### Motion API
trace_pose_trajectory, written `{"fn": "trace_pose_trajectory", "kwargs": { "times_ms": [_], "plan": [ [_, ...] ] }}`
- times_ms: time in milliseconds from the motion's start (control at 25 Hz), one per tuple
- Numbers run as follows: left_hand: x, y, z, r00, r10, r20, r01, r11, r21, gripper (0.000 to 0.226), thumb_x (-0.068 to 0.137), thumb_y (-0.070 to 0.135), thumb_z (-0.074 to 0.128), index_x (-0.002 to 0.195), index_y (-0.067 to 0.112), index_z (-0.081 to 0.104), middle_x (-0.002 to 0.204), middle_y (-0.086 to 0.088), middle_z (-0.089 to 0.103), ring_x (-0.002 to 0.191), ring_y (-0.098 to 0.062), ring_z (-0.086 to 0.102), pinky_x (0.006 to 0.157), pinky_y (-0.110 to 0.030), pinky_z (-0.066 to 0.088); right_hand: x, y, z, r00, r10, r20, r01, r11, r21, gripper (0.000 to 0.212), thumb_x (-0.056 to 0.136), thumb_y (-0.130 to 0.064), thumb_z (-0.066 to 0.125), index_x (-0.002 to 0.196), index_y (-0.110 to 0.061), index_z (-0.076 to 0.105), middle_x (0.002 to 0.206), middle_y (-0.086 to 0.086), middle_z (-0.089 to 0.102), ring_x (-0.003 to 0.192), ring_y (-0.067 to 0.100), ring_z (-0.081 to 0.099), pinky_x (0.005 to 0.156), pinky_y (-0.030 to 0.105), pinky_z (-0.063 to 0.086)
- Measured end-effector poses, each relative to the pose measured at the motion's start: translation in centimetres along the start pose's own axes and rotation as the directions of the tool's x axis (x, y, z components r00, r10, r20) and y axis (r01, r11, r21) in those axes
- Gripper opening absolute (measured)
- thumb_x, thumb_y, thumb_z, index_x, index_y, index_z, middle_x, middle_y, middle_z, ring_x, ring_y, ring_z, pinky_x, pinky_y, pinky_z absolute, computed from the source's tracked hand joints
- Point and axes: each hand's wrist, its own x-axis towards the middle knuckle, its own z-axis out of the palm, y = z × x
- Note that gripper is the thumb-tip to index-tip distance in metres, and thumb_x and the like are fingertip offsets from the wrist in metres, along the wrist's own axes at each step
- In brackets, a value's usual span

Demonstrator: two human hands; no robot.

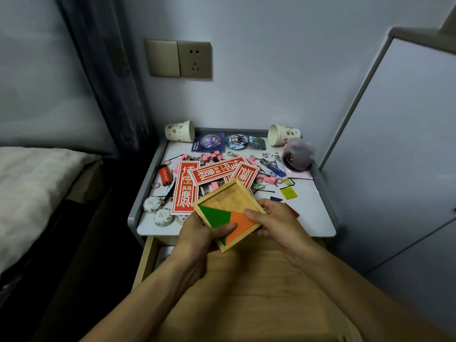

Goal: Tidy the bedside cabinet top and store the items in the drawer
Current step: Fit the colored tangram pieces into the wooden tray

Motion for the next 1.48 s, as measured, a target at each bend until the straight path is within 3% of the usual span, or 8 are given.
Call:
{"fn": "trace_pose_trajectory", "kwargs": {
  "times_ms": [200,440,600,720,800,880,1200,1480],
  "plan": [
    [-0.2,0.2,0.3,0.998,0.049,-0.049,-0.046,0.998,0.052,0.051,0.076,-0.001,0.076,0.122,0.010,0.056,0.109,-0.009,0.070,0.097,-0.028,0.068,0.068,-0.035,0.058,-0.2,0.2,0.2,1.000,-0.006,-0.002,0.006,1.000,-0.030,0.013,0.094,-0.028,0.062,0.107,-0.025,0.063,0.095,-0.008,0.075,0.091,0.008,0.071,0.084,0.030,0.058],
    [-0.2,0.3,0.3,0.999,0.042,-0.031,-0.040,0.999,0.035,0.051,0.075,0.000,0.078,0.121,0.011,0.057,0.109,-0.009,0.071,0.098,-0.029,0.069,0.076,-0.040,0.059,0.0,0.6,0.2,1.000,-0.005,0.004,0.005,1.000,0.004,0.017,0.093,-0.027,0.062,0.110,-0.023,0.062,0.097,-0.006,0.074,0.089,0.007,0.071,0.075,0.023,0.056],
    [-0.2,0.2,0.2,0.997,0.054,-0.059,-0.053,0.999,0.010,0.049,0.077,0.000,0.075,0.122,0.012,0.057,0.108,-0.005,0.071,0.097,-0.024,0.068,0.067,-0.030,0.056,0.5,0.6,-0.2,0.998,-0.017,0.053,0.018,0.999,-0.026,0.013,0.094,-0.031,0.061,0.105,-0.025,0.064,0.093,-0.008,0.074,0.084,0.008,0.072,0.063,0.017,0.054],
    [0.3,0.2,-0.3,0.994,0.067,-0.091,-0.066,0.998,0.011,0.052,0.078,-0.001,0.075,0.124,0.013,0.056,0.113,-0.006,0.069,0.103,-0.026,0.066,0.081,-0.039,0.057,2.4,0.4,-3.2,0.976,-0.193,-0.101,0.127,0.880,-0.459,0.006,0.093,-0.030,0.063,0.095,-0.027,0.067,0.087,-0.011,0.071,0.083,0.008,0.068,0.060,0.016,0.050],
    [0.4,0.3,-0.6,0.992,0.070,-0.102,-0.069,0.998,0.011,0.053,0.078,-0.001,0.075,0.125,0.014,0.055,0.115,-0.006,0.069,0.104,-0.028,0.065,0.086,-0.044,0.056,4.0,0.6,-5.4,0.939,-0.268,-0.217,0.022,0.673,-0.739,0.013,0.089,-0.027,0.068,0.101,-0.023,0.067,0.099,-0.006,0.068,0.094,0.012,0.064,0.066,0.020,0.050],
    [0.6,0.4,-0.9,0.991,0.075,-0.112,-0.074,0.997,0.009,0.055,0.078,0.000,0.076,0.126,0.015,0.054,0.115,-0.006,0.069,0.104,-0.029,0.065,0.087,-0.048,0.056,5.4,1.3,-6.3,0.926,-0.275,-0.257,-0.066,0.552,-0.831,0.026,0.086,-0.030,0.072,0.109,-0.018,0.067,0.111,0.000,0.065,0.100,0.016,0.061,0.070,0.021,0.047],
    [1.0,0.5,-1.3,0.990,0.074,-0.118,-0.072,0.997,0.017,0.052,0.077,0.002,0.078,0.122,0.018,0.056,0.110,-0.004,0.071,0.098,-0.027,0.068,0.068,-0.036,0.058,8.1,1.3,-6.1,0.948,-0.155,-0.278,-0.161,0.521,-0.838,0.025,0.083,-0.028,0.076,0.102,-0.016,0.066,0.106,0.006,0.068,0.094,0.020,0.062,0.073,0.029,0.049],
    [1.0,0.4,-1.4,0.992,0.059,-0.115,-0.058,0.998,0.015,0.052,0.076,0.002,0.078,0.122,0.017,0.057,0.111,-0.005,0.071,0.100,-0.028,0.068,0.073,-0.040,0.058,8.3,1.0,-6.5,0.956,-0.104,-0.273,-0.166,0.575,-0.801,0.024,0.080,-0.025,0.078,0.094,-0.021,0.059,0.099,0.004,0.067,0.090,0.018,0.062,0.066,0.026,0.045]
  ]
}}
